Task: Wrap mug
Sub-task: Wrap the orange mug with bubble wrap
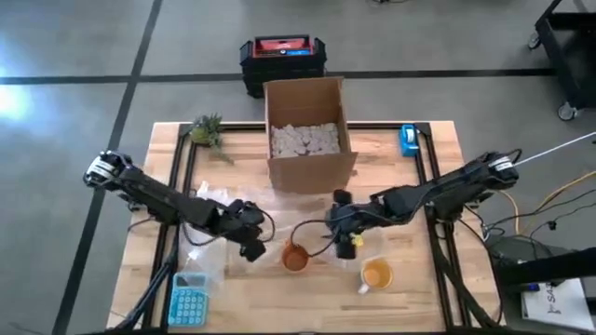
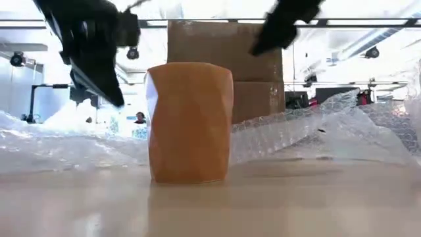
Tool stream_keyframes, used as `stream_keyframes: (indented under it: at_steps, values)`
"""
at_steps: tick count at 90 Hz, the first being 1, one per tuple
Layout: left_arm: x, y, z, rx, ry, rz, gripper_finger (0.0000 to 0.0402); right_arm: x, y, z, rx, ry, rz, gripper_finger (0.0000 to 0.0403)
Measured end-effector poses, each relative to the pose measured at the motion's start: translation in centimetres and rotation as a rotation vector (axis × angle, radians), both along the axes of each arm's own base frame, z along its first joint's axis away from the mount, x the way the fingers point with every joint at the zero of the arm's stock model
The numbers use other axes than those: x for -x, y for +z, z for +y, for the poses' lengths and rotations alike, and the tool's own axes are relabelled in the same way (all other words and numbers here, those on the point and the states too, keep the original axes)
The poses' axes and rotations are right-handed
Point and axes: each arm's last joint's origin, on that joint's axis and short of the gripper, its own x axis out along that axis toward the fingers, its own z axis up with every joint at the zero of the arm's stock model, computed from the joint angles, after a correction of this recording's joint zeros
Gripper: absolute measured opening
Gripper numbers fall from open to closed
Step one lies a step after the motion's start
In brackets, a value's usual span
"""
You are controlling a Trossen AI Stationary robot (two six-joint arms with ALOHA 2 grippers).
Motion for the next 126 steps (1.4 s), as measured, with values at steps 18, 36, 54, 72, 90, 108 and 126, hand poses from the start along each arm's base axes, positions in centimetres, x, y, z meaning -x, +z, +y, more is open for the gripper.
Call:
stream_keyframes:
  at_steps: [18, 36, 54, 72, 90, 108, 126]
  values:
    - [1.2, 1.2, 0.0, 0.021, -0.009, -0.034, 0.0, -5.8, -1.2, 1.9, 0.0, -0.024, 0.125, 0.0199]
    - [1.4, 1.1, -0.4, 0.027, -0.022, -0.027, 0.0, -9.1, -4.0, 2.5, 0.032, -0.065, 0.308, 0.0199]
    - [1.3, 0.8, -0.7, 0.026, -0.03, -0.024, 0.0, -11.0, -6.4, 2.8, 0.052, -0.059, 0.37, 0.0155]
    - [1.3, 0.6, -0.8, 0.028, -0.037, -0.01, 0.0, -11.2, -5.3, 3.3, 0.088, 0.035, 0.383, 0.0015]
    - [1.2, 0.6, -0.8, 0.028, -0.037, -0.01, 0.0, -8.8, 3.4, 3.6, 0.131, 0.071, 0.279, 0.0007]
    - [1.2, 0.5, -0.8, 0.021, -0.047, -0.007, 0.0, -8.3, 2.2, -1.3, 0.236, -0.127, 0.305, 0.0004]
    - [1.2, 0.5, -0.8, 0.034, -0.055, -0.001, 0.0, -8.7, -3.8, -4.0, 0.111, -0.135, 0.36, 0.0002]
